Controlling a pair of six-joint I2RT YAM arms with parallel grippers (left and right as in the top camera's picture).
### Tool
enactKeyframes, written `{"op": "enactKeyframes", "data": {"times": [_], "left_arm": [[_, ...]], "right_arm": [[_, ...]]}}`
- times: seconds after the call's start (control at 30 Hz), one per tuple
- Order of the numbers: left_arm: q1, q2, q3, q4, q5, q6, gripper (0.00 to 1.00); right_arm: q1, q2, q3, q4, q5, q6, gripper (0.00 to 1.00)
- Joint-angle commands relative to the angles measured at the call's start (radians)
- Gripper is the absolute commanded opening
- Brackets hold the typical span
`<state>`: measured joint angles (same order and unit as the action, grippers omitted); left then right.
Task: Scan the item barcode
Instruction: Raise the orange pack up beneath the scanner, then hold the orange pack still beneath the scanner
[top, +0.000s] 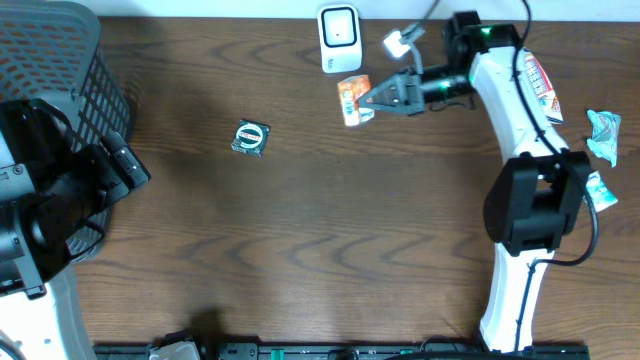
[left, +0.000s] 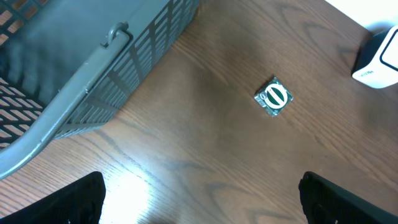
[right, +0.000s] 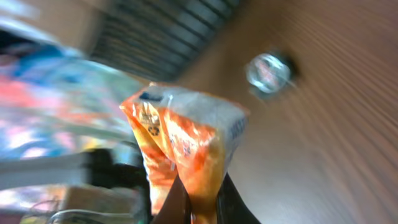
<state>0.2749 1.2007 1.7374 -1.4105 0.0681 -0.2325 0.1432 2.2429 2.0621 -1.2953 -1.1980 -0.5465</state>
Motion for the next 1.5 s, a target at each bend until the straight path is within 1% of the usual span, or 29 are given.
{"op": "enactKeyframes", "data": {"times": [0.0, 0.03, 0.07, 0.1, 0.17, 0.23, 0.33, 0.47, 0.6, 0.63, 0.7, 0.87, 0.9, 1.03, 1.2, 1.3, 1.47], "left_arm": [[0.005, 0.0, -0.009, -0.002, -0.009, -0.002, 0.98], [0.005, 0.0, -0.009, -0.002, -0.009, -0.002, 0.97], [0.005, 0.0, -0.009, -0.002, -0.009, -0.002, 0.98], [0.005, 0.0, -0.009, -0.002, -0.009, -0.002, 0.98], [0.005, 0.0, -0.009, -0.002, -0.009, -0.002, 0.98], [0.005, 0.0, -0.009, -0.002, -0.009, -0.002, 0.98], [0.005, 0.0, -0.009, -0.002, -0.009, -0.002, 0.98], [0.005, 0.0, -0.009, -0.002, -0.009, -0.002, 0.98], [0.005, 0.0, -0.009, -0.002, -0.009, -0.002, 0.98], [0.005, 0.0, -0.009, -0.002, -0.009, -0.002, 0.98], [0.005, 0.0, -0.009, -0.002, -0.009, -0.002, 0.98], [0.005, 0.0, -0.009, -0.002, -0.009, -0.002, 0.98], [0.005, 0.0, -0.009, -0.002, -0.009, -0.002, 0.98], [0.005, 0.0, -0.009, -0.002, -0.009, -0.002, 0.98], [0.005, 0.0, -0.009, -0.002, -0.009, -0.002, 0.98], [0.005, 0.0, -0.009, -0.002, -0.009, -0.002, 0.98], [0.005, 0.0, -0.009, -0.002, -0.009, -0.002, 0.98]], "right_arm": [[0.085, -0.018, 0.012, 0.094, 0.621, 0.502, 0.01], [0.108, -0.018, 0.012, 0.12, 0.774, 0.558, 0.01], [0.13, -0.018, 0.012, 0.146, 0.894, 0.583, 0.01], [0.149, -0.018, 0.012, 0.174, 0.981, 0.587, 0.01], [0.173, -0.018, 0.014, 0.23, 1.094, 0.587, 0.01], [0.193, -0.018, 0.034, 0.286, 1.18, 0.592, 0.01], [0.206, -0.018, 0.084, 0.372, 1.252, 0.59, 0.01], [0.212, -0.016, 0.114, 0.539, 1.364, 0.503, 0.01], [0.228, 0.019, 0.114, 0.775, 1.469, 0.319, 0.01], [0.233, 0.032, 0.114, 0.843, 1.479, 0.245, 0.01], [0.245, 0.068, 0.114, 0.966, 1.47, 0.112, 0.01], [0.27, 0.158, 0.114, 1.16, 1.434, -0.164, 0.01], [0.278, 0.189, 0.114, 1.21, 1.441, -0.251, 0.01], [0.288, 0.231, 0.114, 1.218, 1.473, -0.412, 0.01], [0.286, 0.248, 0.113, 1.185, 1.509, -0.533, 0.01], [0.282, 0.248, 0.113, 1.209, 1.541, -0.505, 0.01], [0.284, 0.242, 0.113, 1.202, 1.539, -0.491, 0.01]]}}
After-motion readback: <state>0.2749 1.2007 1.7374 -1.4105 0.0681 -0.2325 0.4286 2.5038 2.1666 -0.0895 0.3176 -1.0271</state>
